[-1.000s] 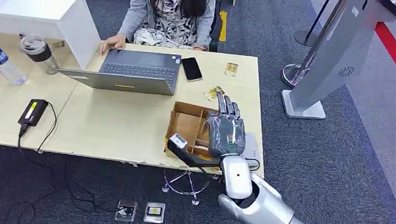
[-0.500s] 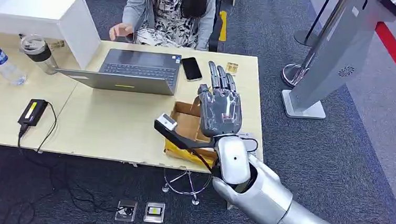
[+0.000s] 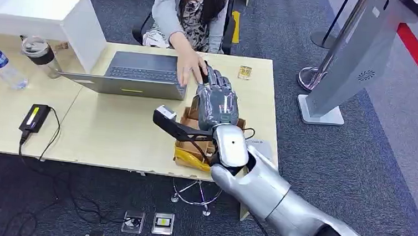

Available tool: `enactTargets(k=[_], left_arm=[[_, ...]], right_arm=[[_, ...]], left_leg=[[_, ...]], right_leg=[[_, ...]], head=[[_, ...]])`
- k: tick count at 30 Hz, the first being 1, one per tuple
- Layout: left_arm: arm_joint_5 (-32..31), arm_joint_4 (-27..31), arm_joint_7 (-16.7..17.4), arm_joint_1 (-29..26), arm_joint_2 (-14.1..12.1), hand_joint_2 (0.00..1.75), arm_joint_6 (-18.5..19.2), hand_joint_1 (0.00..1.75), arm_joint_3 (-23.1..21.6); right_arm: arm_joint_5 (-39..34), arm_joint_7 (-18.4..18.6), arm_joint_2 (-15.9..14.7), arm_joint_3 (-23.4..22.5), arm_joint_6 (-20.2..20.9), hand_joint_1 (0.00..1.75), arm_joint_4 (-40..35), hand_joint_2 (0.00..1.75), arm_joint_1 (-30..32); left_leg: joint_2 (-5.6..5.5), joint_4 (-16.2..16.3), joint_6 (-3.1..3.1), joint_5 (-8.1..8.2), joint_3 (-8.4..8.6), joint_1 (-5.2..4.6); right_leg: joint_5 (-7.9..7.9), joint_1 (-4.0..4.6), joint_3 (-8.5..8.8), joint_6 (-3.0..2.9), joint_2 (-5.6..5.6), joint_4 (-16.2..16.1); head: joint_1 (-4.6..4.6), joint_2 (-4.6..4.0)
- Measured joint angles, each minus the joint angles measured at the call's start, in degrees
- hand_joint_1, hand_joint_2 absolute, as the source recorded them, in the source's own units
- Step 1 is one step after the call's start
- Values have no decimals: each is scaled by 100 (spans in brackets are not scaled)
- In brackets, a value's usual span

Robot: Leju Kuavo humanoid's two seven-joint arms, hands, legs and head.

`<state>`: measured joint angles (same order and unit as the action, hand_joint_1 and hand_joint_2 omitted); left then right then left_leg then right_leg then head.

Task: Pass the card to the sensor for recognition and then transmit it.

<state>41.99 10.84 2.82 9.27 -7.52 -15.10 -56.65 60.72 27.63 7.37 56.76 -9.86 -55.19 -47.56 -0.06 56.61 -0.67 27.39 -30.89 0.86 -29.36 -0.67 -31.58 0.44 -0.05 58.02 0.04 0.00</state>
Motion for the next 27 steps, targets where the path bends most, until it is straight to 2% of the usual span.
enactTargets(k=[21,22,23,24,27], left_arm=[[-63,0,2,-26,9,0,18,0,0],[-72,0,2,-25,11,0,26,0,0],[-77,0,2,-25,11,0,31,0,0],[-81,0,2,-24,11,0,33,0,0],[-114,0,2,-21,13,0,42,0,0]], right_arm=[[48,31,133,0,-17,175,629,175,-49],[53,31,133,0,-17,161,638,175,-51],[66,31,133,0,-13,56,649,175,-51],[83,31,133,0,-7,0,658,0,-52],[157,37,135,0,0,0,680,0,-56]], left_leg=[[0,0,0,0,0,0],[0,0,0,0,0,0],[0,0,0,0,0,0],[0,0,0,0,0,0],[1,0,0,0,0,0]], right_leg=[[0,0,-3,0,1,0],[0,0,-3,0,1,0],[0,0,-3,0,1,0],[0,0,-3,0,1,0],[0,0,-4,0,2,0]], head=[[0,0],[0,0],[0,0],[0,0],[0,0]])
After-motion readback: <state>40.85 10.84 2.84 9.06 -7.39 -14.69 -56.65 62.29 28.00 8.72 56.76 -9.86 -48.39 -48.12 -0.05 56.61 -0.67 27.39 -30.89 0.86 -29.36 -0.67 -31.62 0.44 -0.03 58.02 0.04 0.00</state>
